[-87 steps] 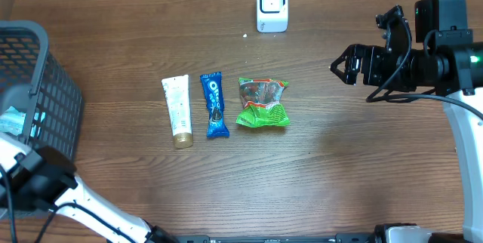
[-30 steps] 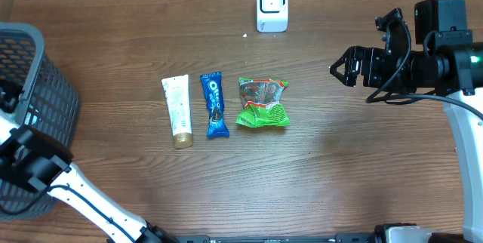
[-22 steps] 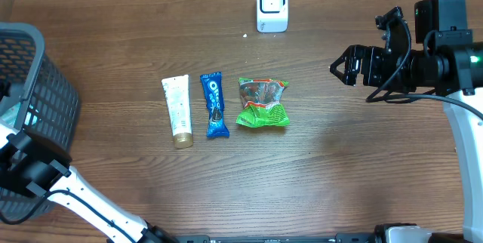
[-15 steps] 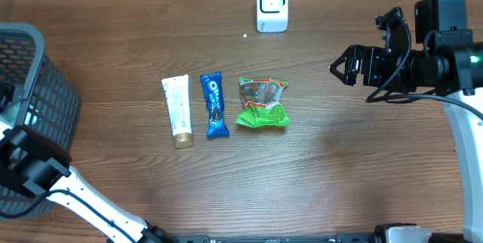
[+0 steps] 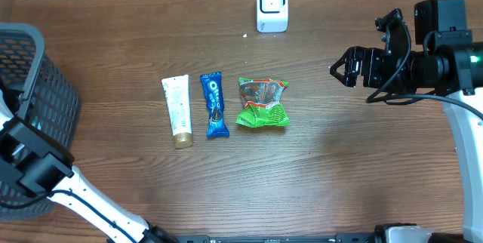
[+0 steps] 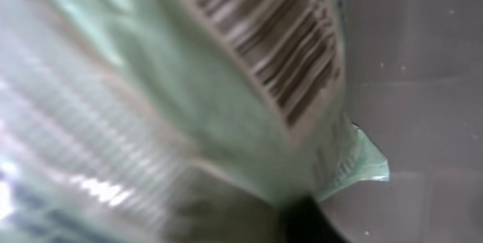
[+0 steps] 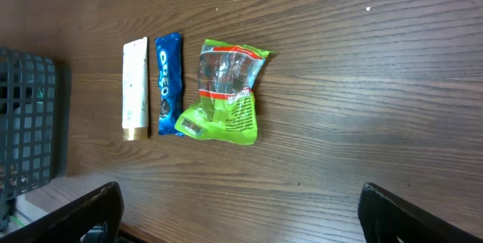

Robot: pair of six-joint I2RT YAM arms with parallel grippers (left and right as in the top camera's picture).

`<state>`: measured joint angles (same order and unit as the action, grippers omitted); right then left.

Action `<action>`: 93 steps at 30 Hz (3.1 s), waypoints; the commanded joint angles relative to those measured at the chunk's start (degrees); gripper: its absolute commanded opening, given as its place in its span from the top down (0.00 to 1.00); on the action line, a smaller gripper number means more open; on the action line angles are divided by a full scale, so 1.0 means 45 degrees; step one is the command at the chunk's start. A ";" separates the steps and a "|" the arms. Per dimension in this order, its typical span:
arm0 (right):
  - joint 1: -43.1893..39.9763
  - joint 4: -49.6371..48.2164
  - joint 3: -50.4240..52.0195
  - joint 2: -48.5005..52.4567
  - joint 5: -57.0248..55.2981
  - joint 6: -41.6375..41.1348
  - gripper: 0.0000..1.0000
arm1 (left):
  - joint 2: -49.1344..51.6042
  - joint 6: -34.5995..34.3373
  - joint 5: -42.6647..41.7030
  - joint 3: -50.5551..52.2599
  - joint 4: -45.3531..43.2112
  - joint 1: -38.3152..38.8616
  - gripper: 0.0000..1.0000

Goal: Scan the item barcode

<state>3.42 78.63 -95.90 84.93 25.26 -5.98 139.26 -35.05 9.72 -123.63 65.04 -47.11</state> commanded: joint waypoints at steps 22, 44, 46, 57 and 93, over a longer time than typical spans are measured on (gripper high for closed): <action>0.0039 -0.0185 -0.0267 0.0005 0.0073 0.0010 0.00 | -0.9160 0.5765 -0.2176 -0.4182 0.3891 0.4255 0.95; 0.0034 -0.0520 -0.0267 0.0005 -0.0787 0.0049 0.01 | -0.9364 0.5523 -0.4527 0.6654 0.0457 1.3629 0.96; -0.0097 -0.0588 -0.0267 0.0005 -0.0792 0.0049 0.03 | -0.9258 0.5440 -0.5357 0.7640 -0.1506 1.4668 0.96; -0.2871 -0.0170 -0.0282 -0.0010 -0.0782 0.0053 0.04 | -0.5489 0.3206 -0.5314 0.7936 -0.6091 1.8792 0.95; 0.0743 -0.9802 0.9160 0.0272 0.0583 -0.7509 0.19 | -0.5809 0.3065 -0.0398 -0.2905 0.4969 1.4523 0.00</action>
<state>4.86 39.20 -58.57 85.84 29.30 -29.82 112.84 -22.11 5.08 -136.86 87.85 22.28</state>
